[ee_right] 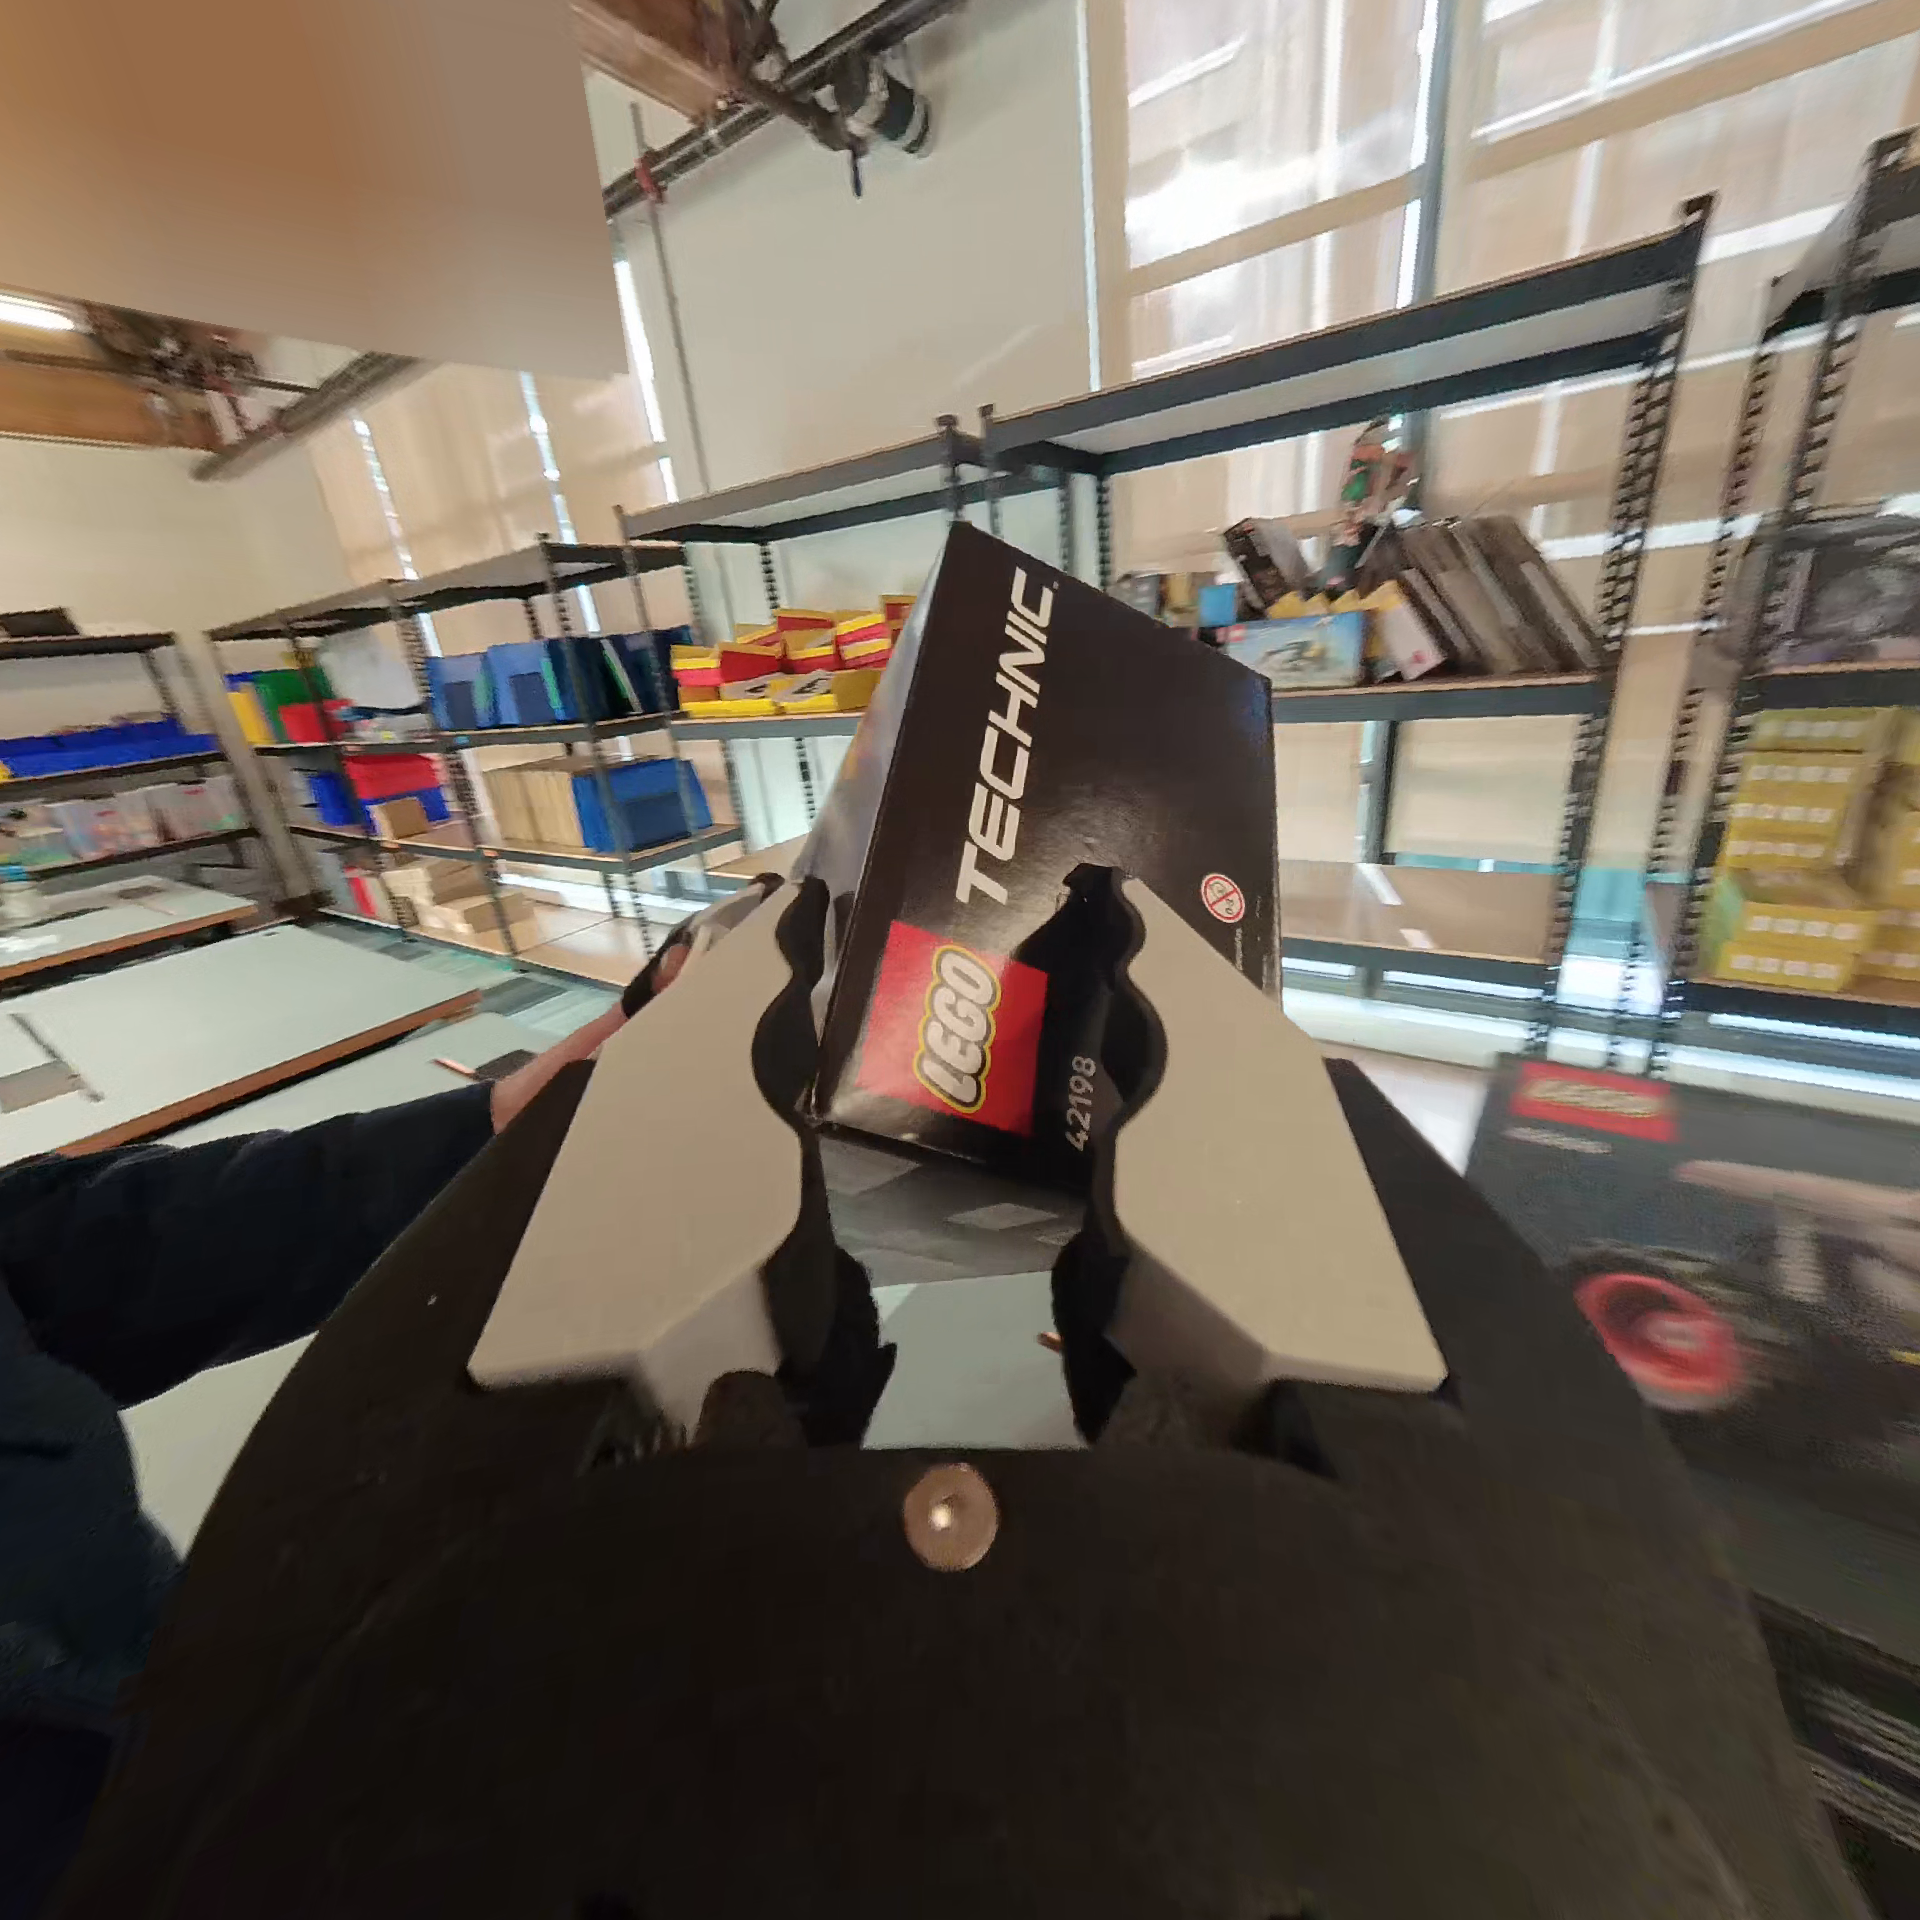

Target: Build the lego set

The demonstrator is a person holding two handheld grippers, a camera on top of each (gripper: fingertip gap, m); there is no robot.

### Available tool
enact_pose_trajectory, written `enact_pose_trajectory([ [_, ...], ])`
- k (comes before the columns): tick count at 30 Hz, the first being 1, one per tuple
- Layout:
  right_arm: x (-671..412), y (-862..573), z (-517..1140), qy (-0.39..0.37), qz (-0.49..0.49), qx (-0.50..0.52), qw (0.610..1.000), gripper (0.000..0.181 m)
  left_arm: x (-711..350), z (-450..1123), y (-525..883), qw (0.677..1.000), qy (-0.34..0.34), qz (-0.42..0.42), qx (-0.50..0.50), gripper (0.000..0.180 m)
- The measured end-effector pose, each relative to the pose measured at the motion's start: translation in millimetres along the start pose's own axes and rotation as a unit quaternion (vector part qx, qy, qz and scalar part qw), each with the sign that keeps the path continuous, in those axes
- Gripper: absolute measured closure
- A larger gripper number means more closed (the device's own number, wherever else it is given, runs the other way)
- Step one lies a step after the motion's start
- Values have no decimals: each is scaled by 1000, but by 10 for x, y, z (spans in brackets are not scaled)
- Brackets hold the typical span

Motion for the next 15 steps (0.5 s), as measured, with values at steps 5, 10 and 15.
enact_pose_trajectory([
  [5,441,330,399,54,14,-17,998,121,406,-641,220,997,-21,-63,-30,30],
  [10,1234,505,739,123,78,-38,989,117,1034,-1251,647,984,-34,-156,-84,30],
  [15,2265,565,938,197,164,-41,966,113,1777,-1690,1198,956,-32,-251,-149,28],
])
Point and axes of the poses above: each gripper's, where its closed fingertips meet, z out along the fingers, x out of its underside, y = z × x across the jaws, the point moved 5 cm from there along -z, back along the fingers, and after that the axes turned 12 degrees about y, right-handed, at the moved point
